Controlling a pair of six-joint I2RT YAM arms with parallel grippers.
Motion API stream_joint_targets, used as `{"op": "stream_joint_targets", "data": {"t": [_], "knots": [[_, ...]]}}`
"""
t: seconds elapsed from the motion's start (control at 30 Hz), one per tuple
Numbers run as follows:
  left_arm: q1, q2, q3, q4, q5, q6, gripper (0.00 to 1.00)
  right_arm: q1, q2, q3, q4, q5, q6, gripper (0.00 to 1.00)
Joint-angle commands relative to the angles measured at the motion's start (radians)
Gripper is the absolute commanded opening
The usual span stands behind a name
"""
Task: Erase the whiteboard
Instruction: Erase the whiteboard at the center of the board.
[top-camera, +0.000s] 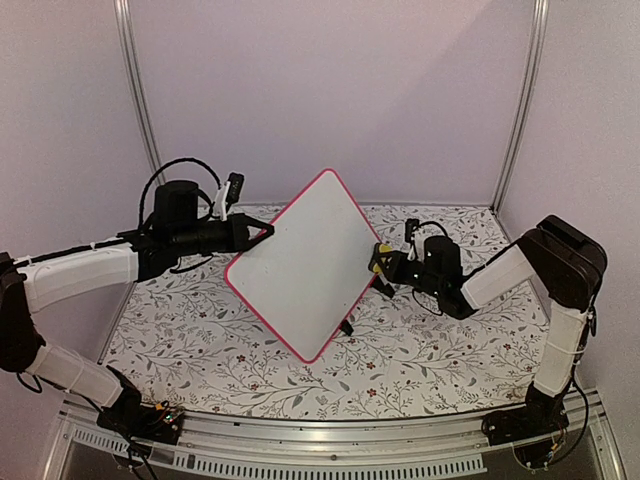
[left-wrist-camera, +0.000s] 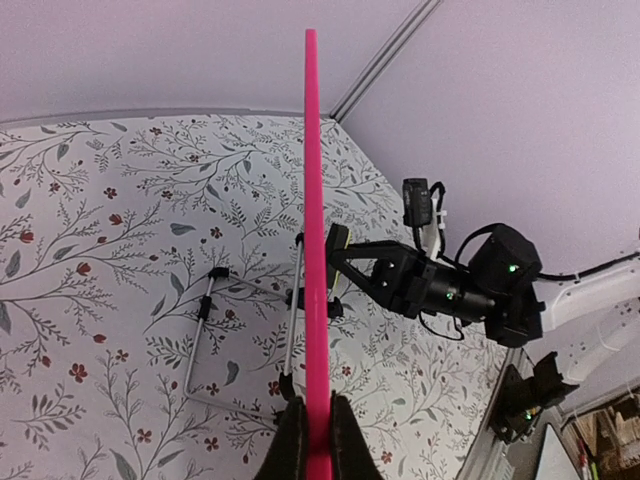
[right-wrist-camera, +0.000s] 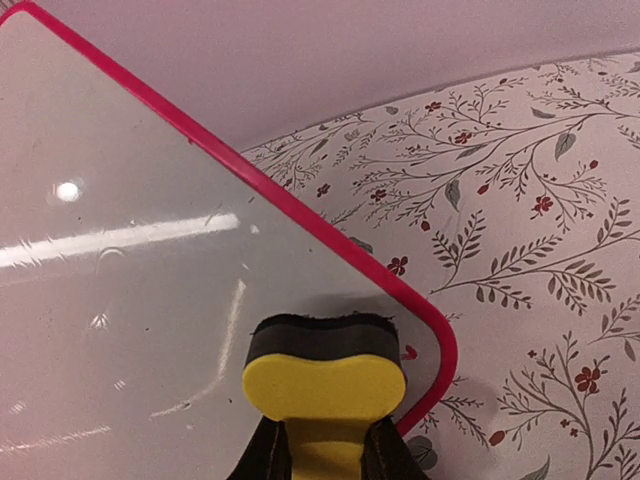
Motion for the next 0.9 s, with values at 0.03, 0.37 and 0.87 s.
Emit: {"op": "stream_joint_targets", "data": {"t": [0.03, 0.37, 0.87], "knots": [[-0.005, -0.038, 0.0, 0.141, 0.098, 0.051, 0.0, -0.051, 0.04, 0.064, -0.101, 0.081, 0.006, 0.04], [0.001, -0.034, -0.001, 0.15, 0.109, 0.044, 0.0, -0.062, 0.034, 0.114, -0.151, 0.08, -0.021, 0.04], [0.003, -0.017, 0.0, 0.15, 0.112, 0.042, 0.0, -0.012, 0.009, 0.151, -0.16, -0.097, -0.088, 0.04]]}}
